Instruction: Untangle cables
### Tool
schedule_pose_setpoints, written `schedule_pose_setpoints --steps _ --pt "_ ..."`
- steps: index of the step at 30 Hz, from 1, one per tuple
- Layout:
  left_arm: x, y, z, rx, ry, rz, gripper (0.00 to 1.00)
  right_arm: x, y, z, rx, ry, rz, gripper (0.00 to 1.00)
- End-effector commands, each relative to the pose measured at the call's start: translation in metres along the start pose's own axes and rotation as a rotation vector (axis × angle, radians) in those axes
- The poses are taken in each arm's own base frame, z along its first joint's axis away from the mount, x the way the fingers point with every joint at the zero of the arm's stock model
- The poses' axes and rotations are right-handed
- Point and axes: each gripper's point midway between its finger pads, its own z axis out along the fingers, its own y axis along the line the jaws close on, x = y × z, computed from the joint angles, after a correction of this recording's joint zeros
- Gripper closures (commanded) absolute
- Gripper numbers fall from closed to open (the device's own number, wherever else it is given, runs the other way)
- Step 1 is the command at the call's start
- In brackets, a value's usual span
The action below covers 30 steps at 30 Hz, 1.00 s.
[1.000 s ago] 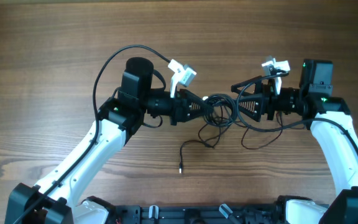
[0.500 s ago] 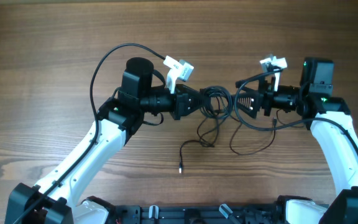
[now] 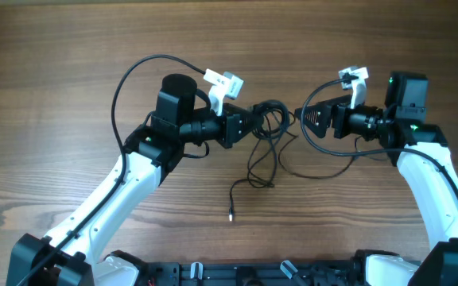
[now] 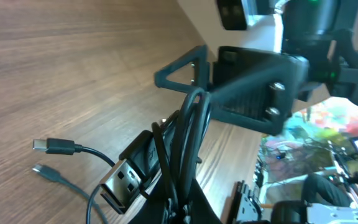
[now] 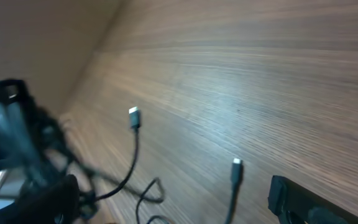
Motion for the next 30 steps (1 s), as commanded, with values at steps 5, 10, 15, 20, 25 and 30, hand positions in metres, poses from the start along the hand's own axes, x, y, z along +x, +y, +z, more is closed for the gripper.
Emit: schedule_pose_setpoints --steps 5,10,15,20,25,30 --pt "-0.005 -0.004 -0.002 -0.006 -0.016 0.003 0.96 0.002 0.036 0.000 -0.217 -0.021 -0.240 0.00" --pt "0.011 -0.034 0.004 0.130 0.050 0.125 0.96 0.007 0.051 0.007 -0.272 -0.003 -0.274 0.02" --pt "0.015 -0.039 0.007 0.143 0.064 0.127 0.96 0.013 0.046 0.020 -0.200 0.039 -0.292 0.52" --pt "0.013 -0.035 0.006 0.126 0.056 0.125 0.84 0.009 0.036 0.021 -0.139 0.039 -0.199 0.96" --pt "0.008 -0.020 0.008 0.034 0.027 0.105 0.34 0.003 0.017 0.023 -0.026 0.032 0.006 0.96" --pt "-0.001 -0.001 0.008 -0.075 -0.022 -0.048 0.00 0.002 0.002 0.023 0.065 0.019 0.203 0.96"
